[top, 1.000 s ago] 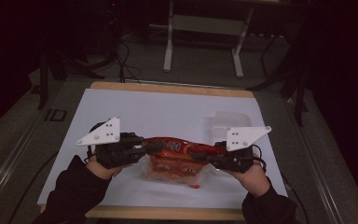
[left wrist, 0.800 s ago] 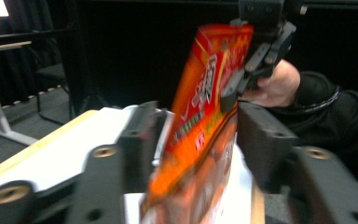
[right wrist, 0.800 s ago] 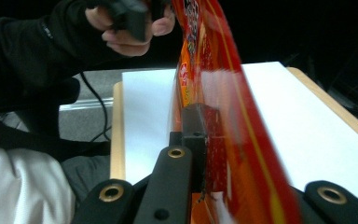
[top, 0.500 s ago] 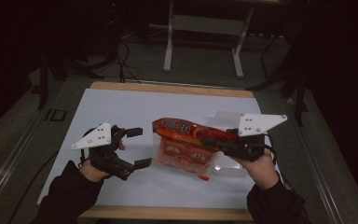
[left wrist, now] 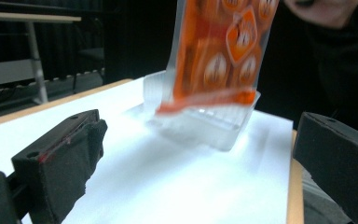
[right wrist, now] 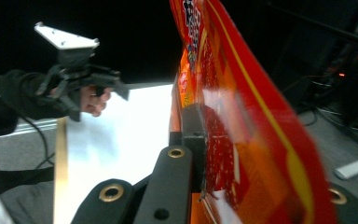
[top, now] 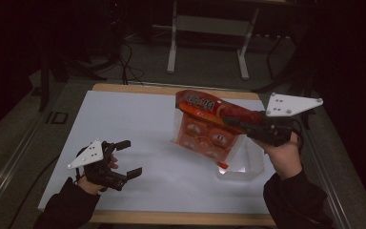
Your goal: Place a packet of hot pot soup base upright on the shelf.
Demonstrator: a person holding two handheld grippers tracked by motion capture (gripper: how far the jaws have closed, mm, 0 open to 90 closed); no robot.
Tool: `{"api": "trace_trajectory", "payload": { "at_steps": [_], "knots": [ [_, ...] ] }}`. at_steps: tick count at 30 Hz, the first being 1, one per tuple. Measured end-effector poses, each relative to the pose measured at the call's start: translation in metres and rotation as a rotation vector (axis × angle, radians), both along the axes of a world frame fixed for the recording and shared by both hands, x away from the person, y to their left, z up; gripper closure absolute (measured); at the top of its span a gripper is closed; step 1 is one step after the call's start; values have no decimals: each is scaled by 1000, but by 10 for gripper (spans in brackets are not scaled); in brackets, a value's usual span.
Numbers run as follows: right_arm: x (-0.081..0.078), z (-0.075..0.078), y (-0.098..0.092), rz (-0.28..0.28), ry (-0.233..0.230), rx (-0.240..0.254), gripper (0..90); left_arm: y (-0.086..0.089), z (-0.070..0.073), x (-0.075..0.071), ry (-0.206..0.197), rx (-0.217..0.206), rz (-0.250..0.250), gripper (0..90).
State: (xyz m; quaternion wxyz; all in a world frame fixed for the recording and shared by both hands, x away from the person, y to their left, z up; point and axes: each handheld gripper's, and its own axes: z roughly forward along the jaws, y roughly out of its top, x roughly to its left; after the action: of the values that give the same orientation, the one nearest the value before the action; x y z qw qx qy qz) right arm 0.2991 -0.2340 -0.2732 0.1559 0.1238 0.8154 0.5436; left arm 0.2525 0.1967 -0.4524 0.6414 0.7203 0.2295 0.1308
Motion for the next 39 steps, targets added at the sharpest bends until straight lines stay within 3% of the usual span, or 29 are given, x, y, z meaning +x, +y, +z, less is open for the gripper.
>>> {"api": "trace_trajectory", "payload": {
  "at_steps": [3, 11, 19, 27, 39],
  "knots": [
    [5, 6, -9, -41, -7, -2, 900, 3, -10, -3, -10, 25, -1, 21],
    [14, 12, -33, -136, -13, -21, 900, 16, -35, -8, 56, 18, 30, 21],
    [18, 8, -56, -232, -12, -54, 900, 16, -42, -9, 63, 23, 34, 21],
    [25, -9, -76, -297, 17, -79, 900, 15, -43, -8, 66, 16, 31, 21],
    [35, -44, -85, -355, 63, -109, 900, 15, -44, -7, 64, 24, 33, 21]
  ]
}}
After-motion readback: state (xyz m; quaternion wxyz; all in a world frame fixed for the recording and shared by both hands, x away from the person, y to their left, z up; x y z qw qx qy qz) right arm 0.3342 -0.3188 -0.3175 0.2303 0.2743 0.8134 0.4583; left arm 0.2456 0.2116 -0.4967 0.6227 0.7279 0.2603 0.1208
